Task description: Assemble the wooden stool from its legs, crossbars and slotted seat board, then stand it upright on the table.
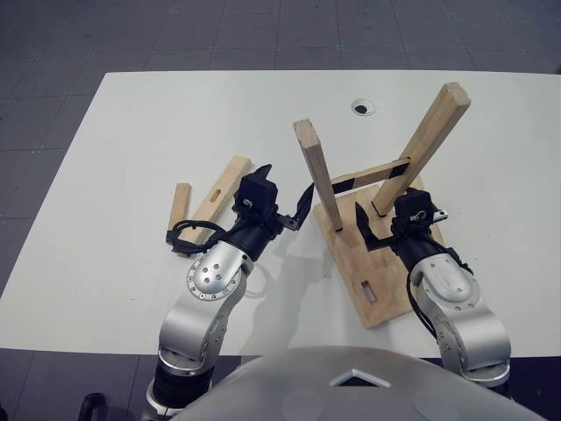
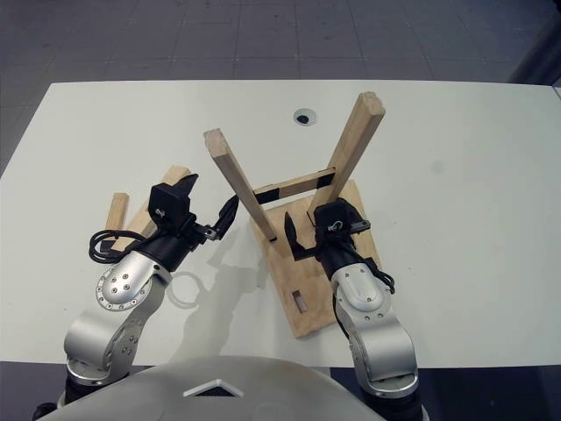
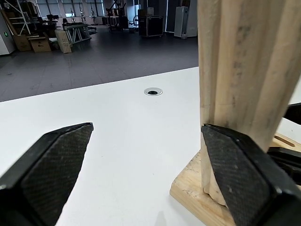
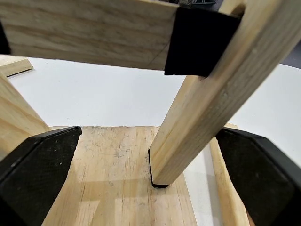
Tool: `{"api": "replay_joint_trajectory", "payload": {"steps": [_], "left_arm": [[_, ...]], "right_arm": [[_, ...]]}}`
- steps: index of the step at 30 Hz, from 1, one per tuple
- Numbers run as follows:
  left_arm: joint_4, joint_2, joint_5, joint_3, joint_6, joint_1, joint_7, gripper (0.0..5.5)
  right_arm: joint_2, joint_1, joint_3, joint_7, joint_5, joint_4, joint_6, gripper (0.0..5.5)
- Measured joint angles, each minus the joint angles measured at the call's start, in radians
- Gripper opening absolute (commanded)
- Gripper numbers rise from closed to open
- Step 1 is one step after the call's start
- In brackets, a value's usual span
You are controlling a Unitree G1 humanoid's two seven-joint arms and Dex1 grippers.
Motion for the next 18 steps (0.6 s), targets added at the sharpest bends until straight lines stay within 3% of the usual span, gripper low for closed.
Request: {"api": "replay_joint_trajectory", "payload": {"steps": [7,12,18], "left_arm": [[0.0,-0.002,0.0,0.0,0.0,0.001,0.0,4.31],[0.0,-0.005,-0.001,0.036,-0.012,0.006,0.005,4.31],[-0.003,-0.033,0.036,0.079,-0.005,0.036,0.079,4.31]], "right_arm": [[-0.023,-0.001,-0.011,0.017,0.002,-0.009,0.005,5.2],[-0.058,-0.005,-0.079,0.064,0.024,-0.059,0.02,5.2],[-0.199,0.034,-0.181,0.221,0.109,-0.101,0.043,5.2]]}}
